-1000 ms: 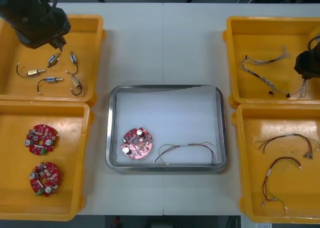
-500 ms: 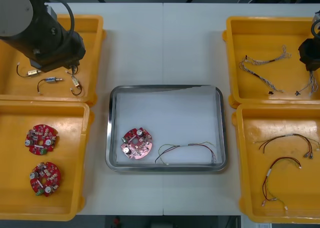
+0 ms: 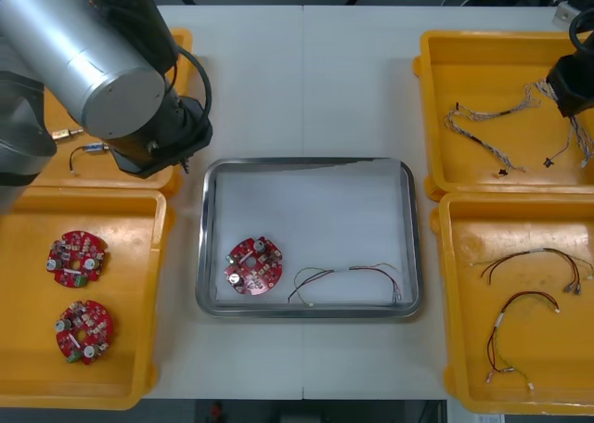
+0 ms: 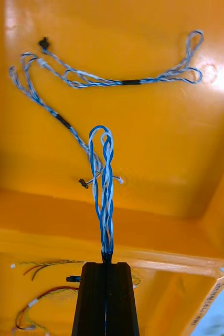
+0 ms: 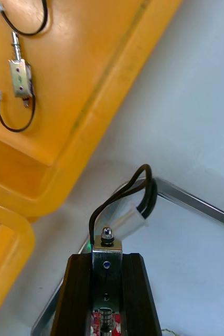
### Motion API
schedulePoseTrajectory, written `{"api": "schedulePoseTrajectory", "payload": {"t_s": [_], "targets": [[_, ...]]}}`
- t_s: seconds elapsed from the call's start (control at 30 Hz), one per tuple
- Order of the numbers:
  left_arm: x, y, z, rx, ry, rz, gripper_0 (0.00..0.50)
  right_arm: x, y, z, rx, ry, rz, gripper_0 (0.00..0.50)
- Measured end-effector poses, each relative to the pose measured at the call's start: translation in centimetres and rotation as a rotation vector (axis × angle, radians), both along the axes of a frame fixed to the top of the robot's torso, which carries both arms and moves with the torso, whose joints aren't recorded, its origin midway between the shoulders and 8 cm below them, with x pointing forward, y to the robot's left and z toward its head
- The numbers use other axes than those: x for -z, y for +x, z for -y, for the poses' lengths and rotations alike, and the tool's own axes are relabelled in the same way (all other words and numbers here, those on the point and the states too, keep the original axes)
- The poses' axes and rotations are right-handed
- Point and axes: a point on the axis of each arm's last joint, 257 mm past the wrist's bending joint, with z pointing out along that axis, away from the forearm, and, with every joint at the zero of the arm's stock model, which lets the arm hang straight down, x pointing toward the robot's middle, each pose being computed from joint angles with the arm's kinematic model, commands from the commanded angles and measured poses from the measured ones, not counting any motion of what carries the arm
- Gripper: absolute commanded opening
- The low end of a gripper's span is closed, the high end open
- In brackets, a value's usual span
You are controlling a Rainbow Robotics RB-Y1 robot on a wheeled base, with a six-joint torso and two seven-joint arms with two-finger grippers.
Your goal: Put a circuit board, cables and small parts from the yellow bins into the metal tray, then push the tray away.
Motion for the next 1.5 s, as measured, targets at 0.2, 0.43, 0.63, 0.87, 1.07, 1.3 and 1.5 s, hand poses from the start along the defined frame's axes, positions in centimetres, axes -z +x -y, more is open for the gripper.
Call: {"api": "schedulePoseTrajectory", "payload": {"t_s": [0.2, 0.43, 0.63, 0.87, 1.07, 1.3, 1.5], "targets": [[0.4, 0.3, 2.4, -0.006, -0.003, 0.031, 0.0, -1.0, -0.4, -0.6, -0.114, -0.016, -0.001, 0.0], [2.5, 0.2, 3.9, -0.005, 0.052, 0.038, 0.0, -1.8, -1.1, -1.8, -0.222, -0.062, 0.001, 0.0], [5.1, 0.4, 4.7, -0.025, 0.033, 0.047, 0.0, -2.5, -1.3, -2.9, -0.261, -0.074, 0.022, 0.0], [8.5, 1.1, 4.9, -0.039, 0.075, 0.047, 0.0, -3.0, -1.3, -3.7, -0.289, -0.083, 0.04, 0.0], [9.6, 1.5, 6.1, -0.018, 0.071, 0.053, 0.0, -3.0, -1.8, -4.6, -0.329, -0.094, 0.06, 0.0], [10.9, 1.2, 6.8, 0.013, 0.107, 0.056, 0.0, -2.5, -3.3, -6.0, -0.388, -0.091, 0.114, 0.0], [11.5, 0.8, 7.0, 0.029, 0.126, 0.052, 0.012, -1.7, -4.3, -6.8, -0.42, -0.086, 0.126, 0.0]]}}
